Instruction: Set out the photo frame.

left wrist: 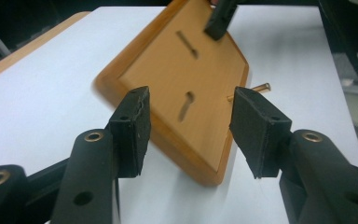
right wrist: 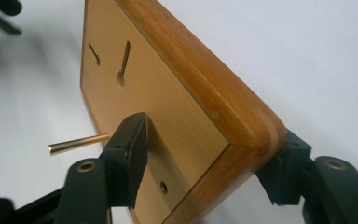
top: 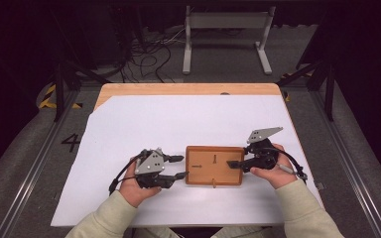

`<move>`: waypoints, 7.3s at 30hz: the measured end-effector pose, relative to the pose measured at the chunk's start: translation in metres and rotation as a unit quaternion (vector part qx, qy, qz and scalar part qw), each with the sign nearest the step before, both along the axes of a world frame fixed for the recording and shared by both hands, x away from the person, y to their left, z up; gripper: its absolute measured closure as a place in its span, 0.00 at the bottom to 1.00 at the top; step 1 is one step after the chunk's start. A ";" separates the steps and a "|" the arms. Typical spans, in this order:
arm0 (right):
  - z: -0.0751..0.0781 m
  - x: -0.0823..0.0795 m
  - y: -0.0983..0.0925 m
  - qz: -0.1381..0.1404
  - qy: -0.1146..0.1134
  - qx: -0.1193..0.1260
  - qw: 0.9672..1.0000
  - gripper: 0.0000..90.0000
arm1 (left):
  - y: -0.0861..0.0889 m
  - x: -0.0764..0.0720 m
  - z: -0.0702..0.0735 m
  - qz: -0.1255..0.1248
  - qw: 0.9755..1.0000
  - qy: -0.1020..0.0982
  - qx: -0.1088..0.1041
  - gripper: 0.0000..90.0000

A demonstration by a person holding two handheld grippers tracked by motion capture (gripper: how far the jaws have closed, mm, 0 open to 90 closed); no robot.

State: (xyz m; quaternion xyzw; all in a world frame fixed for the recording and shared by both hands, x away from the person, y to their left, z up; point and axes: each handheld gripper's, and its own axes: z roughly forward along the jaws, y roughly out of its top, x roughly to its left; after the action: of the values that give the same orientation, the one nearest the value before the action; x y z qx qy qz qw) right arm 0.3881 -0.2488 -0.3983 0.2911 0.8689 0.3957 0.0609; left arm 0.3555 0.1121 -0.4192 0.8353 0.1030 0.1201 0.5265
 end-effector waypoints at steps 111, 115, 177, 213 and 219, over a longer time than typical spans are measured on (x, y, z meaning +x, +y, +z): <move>-0.039 -0.007 0.003 -0.041 0.034 -0.036 0.998 1.00 | 0.048 0.007 -0.017 0.092 0.994 0.052 -0.021 0.51; -0.037 0.005 0.009 -0.053 0.032 -0.028 0.998 1.00 | 0.051 0.005 -0.018 0.098 0.993 0.055 -0.021 0.51; 0.030 0.016 0.057 -0.057 -0.004 -0.008 0.998 0.60 | 0.091 0.005 -0.027 0.184 0.980 0.070 -0.038 0.45; 0.061 -0.004 0.097 -0.068 0.083 -0.066 0.992 0.28 | 0.089 0.004 -0.029 0.180 0.981 0.071 -0.021 0.46; 0.048 0.002 0.104 -0.073 0.101 -0.069 0.990 0.26 | 0.090 0.004 -0.030 0.180 0.981 0.071 -0.021 0.46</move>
State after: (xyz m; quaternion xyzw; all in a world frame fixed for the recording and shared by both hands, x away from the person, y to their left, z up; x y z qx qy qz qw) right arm 0.3898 -0.1448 -0.3505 0.3872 0.8723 0.2977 0.0212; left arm 0.3596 0.2018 -0.4489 0.7982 0.2912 0.1508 0.5052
